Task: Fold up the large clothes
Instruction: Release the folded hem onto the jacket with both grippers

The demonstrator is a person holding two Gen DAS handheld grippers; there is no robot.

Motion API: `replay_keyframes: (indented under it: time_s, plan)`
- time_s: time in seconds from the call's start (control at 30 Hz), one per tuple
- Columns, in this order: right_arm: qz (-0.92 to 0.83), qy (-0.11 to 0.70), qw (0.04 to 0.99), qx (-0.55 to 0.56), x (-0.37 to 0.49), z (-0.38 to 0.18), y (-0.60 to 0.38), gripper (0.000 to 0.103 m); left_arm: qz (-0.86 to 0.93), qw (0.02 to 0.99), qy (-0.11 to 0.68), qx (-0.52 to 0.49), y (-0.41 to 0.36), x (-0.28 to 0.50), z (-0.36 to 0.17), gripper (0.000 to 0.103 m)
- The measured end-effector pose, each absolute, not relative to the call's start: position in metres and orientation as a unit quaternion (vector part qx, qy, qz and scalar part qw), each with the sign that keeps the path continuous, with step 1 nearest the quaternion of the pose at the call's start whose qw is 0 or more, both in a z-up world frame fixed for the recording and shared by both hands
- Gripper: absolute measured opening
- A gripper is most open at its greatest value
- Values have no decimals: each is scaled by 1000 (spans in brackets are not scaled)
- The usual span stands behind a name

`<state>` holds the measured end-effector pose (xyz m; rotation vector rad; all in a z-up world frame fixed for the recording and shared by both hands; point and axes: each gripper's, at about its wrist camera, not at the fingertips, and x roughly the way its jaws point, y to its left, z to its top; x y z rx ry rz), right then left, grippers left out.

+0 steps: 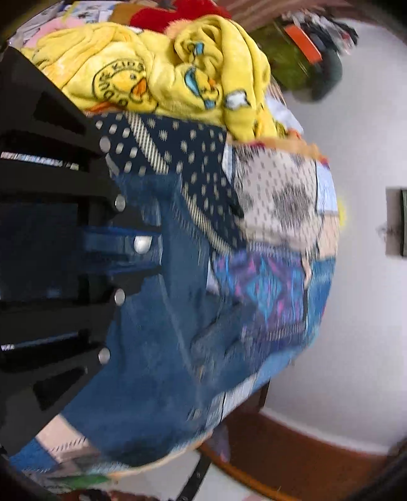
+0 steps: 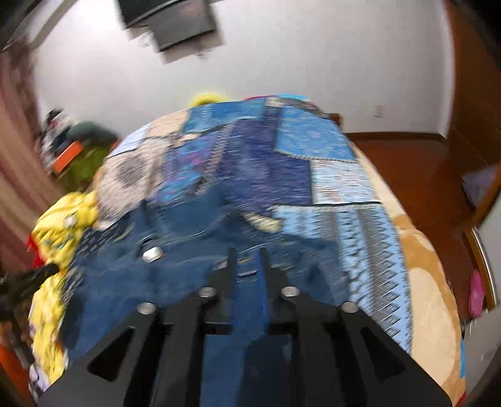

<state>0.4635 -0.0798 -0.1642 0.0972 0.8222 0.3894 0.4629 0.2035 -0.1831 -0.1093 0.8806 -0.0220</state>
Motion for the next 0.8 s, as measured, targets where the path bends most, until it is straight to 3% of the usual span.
replay_keyframes:
  time_s: [0.07, 0.2, 0.23, 0.27, 0.3, 0.47, 0.53, 0.6, 0.8]
  plan:
    - [211, 390, 896, 28, 445, -162, -62, 54, -36, 903, 424, -58, 185, 455, -180, 33]
    - [241, 399, 884, -11, 420, -174, -28, 67, -78, 893, 441, -43, 148, 446, -188, 37]
    - [252, 408, 877, -21, 416, -180, -20, 74, -88, 890, 446, -36, 139, 444, -193, 40]
    - [257, 414, 873, -29, 414, -185, -15, 79, -93, 887, 452, -30, 132, 443, -198, 51]
    - [260, 419, 869, -42, 412, -192, -9, 80, -93, 883, 459, -22, 125, 441, -205, 63]
    - [229, 453, 855, -107, 414, -228, -4, 80, -55, 863, 501, 19, 111, 441, -242, 72]
    - [208, 454, 858, -121, 415, -234, -16, 80, -46, 862, 504, 18, 116, 439, -253, 79]
    - [188, 458, 860, -127, 415, -238, -33, 81, -30, 869, 493, 13, 127, 432, -256, 95]
    - [139, 476, 864, -86, 416, -246, -100, 91, 18, 877, 479, -16, 172, 402, -263, 96]
